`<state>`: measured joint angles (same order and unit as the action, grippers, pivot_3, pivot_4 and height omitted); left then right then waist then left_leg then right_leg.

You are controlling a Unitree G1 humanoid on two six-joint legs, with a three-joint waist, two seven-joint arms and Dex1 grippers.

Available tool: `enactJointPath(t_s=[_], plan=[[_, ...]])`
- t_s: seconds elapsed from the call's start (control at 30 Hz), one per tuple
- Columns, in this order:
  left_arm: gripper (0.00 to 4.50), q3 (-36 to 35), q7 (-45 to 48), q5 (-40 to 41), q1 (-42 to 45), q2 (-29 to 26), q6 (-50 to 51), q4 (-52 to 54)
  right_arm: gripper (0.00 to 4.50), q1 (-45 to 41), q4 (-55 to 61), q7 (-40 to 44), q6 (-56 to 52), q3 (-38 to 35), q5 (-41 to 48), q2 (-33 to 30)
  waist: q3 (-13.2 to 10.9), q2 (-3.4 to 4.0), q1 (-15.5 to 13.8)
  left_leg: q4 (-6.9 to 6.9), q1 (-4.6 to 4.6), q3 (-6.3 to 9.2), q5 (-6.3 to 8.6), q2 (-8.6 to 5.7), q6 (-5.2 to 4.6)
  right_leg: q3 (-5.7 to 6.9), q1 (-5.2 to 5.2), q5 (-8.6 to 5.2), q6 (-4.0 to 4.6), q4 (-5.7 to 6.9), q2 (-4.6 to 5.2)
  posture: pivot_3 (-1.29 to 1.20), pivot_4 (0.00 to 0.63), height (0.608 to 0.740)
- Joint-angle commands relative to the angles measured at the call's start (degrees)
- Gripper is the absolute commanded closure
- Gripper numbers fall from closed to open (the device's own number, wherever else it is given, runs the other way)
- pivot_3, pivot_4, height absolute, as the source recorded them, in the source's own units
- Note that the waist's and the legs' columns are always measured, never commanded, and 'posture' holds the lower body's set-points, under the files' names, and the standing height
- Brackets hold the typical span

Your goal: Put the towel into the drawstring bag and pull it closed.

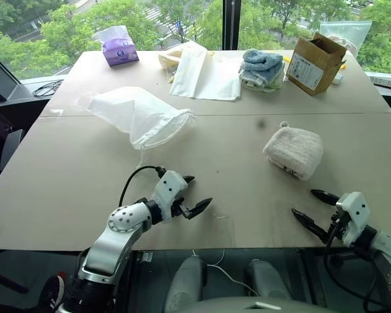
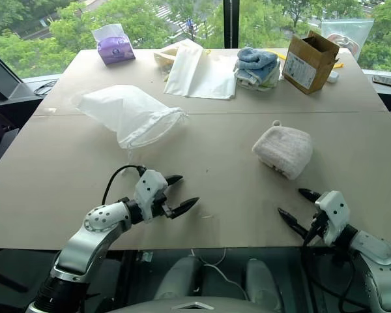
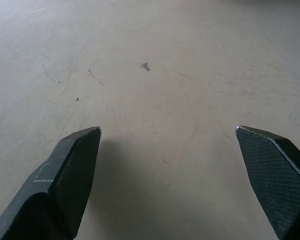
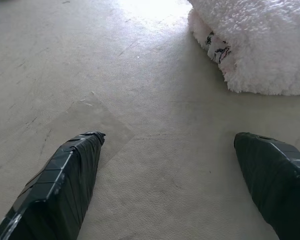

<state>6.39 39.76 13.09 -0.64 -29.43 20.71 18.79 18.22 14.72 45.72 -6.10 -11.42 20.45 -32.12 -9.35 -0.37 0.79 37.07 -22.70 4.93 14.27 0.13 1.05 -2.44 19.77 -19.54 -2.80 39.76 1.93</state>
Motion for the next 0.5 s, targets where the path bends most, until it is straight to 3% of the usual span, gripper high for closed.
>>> enactJointPath(t_s=[0.03, 0.5], plan=[[0.06, -0.89, 0.37, 0.55, -0.13, -0.39, -0.68, 0.74, 0.00, 0.14, 2.45, -0.34, 0.16, -0.31, 0.66, 0.13, 0.00, 0.00, 0.00, 0.00, 0.00, 0.00, 0.00, 0.00, 0.00, 0.00, 0.00, 0.00, 0.00, 0.00, 0.00, 0.00, 0.150, 0.740], [0.06, -1.52, 0.32, 0.74, -1.27, -0.72, -0.81, 1.56, 0.00, 1.03, 5.74, -0.67, -1.10, -0.44, 1.87, 0.43, 0.00, 0.00, 0.01, 0.00, 0.00, 0.02, 0.00, 0.00, 0.00, 0.00, 0.00, 0.00, 0.00, 0.00, 0.00, 0.00, 0.150, 0.740]])
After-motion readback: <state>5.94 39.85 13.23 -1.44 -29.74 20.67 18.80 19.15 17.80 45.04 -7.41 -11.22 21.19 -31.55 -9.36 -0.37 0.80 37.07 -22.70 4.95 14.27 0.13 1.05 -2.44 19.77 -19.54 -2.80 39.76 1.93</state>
